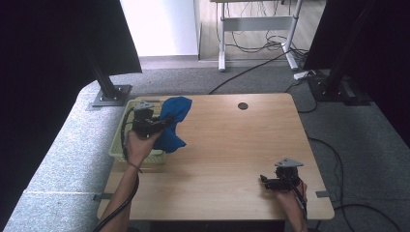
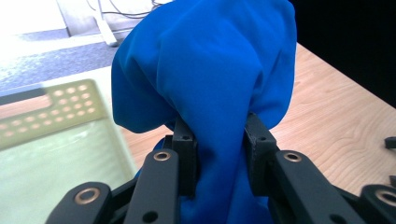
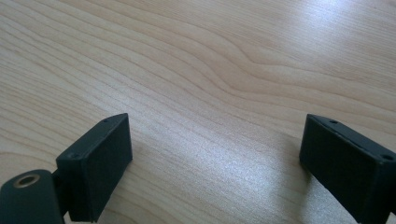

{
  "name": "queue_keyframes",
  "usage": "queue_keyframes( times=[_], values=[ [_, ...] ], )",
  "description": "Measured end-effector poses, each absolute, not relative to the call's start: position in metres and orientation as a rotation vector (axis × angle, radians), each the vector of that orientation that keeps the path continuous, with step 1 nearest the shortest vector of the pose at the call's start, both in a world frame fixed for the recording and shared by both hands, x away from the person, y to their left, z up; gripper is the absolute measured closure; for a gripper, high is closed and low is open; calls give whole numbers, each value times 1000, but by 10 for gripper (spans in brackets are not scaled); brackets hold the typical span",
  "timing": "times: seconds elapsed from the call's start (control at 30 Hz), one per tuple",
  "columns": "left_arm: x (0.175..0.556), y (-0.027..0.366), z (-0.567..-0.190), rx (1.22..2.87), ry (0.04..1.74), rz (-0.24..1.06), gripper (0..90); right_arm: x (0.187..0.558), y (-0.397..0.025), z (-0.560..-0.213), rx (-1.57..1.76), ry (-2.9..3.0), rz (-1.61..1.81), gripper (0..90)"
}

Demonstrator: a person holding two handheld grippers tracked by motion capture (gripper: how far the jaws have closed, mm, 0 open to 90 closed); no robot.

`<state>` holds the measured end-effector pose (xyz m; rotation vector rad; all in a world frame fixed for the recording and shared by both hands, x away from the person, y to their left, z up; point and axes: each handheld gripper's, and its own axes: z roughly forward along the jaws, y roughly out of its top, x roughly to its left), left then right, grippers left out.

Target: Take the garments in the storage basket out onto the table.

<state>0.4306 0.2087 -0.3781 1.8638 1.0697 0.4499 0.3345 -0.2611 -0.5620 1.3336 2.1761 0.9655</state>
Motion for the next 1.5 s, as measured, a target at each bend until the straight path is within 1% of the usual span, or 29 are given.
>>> queue_keyframes(
  times=[0.33,0.73,1.5],
  values=[
    [438,170,-385,1902,1011,412,709,334,-261,-562,1331,2178,967,93],
    [442,134,-396,1929,956,360,709,334,-261,-562,1329,2181,969,93],
    [444,89,-426,2017,930,357,708,334,-261,-562,1327,2182,969,93]
  ],
)
